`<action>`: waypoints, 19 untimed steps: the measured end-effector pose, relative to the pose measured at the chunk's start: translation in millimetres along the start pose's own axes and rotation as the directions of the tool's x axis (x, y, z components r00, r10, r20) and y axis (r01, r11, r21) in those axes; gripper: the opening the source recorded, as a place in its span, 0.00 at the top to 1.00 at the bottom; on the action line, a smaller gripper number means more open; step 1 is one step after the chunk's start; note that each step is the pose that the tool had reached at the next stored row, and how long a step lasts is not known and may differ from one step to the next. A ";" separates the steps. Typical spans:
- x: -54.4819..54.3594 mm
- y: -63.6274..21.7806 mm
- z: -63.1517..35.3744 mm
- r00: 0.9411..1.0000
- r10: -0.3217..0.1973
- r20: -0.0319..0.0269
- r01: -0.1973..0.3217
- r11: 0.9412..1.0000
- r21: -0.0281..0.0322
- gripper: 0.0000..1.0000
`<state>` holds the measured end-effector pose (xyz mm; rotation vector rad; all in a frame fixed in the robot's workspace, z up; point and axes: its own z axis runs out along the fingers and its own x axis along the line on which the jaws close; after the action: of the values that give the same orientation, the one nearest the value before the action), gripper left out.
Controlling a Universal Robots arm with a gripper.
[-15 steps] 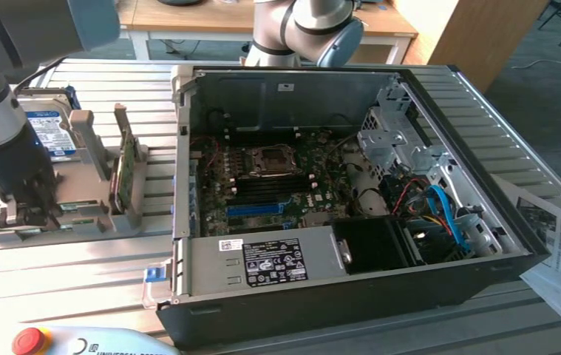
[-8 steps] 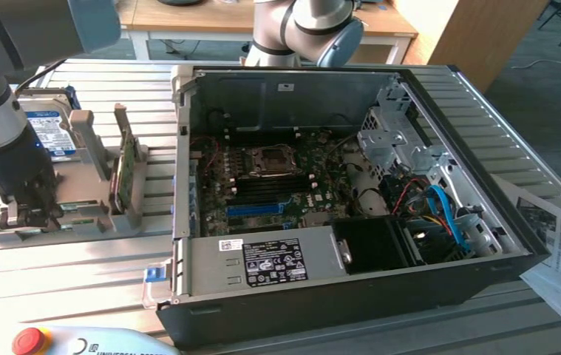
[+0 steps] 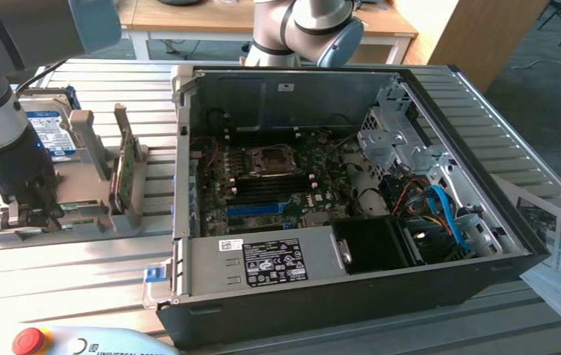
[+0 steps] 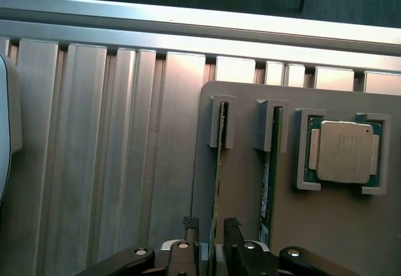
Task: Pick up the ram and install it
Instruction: 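Pick up the ram and move it above insertion slot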
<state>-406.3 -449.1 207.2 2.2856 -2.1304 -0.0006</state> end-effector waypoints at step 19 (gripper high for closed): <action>-2.2 -2.2 2.1 1.000 0.000 0.000 0.000 1.000 0.000 0.70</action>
<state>-404.3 -446.8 205.0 2.2855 -2.1305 -0.0006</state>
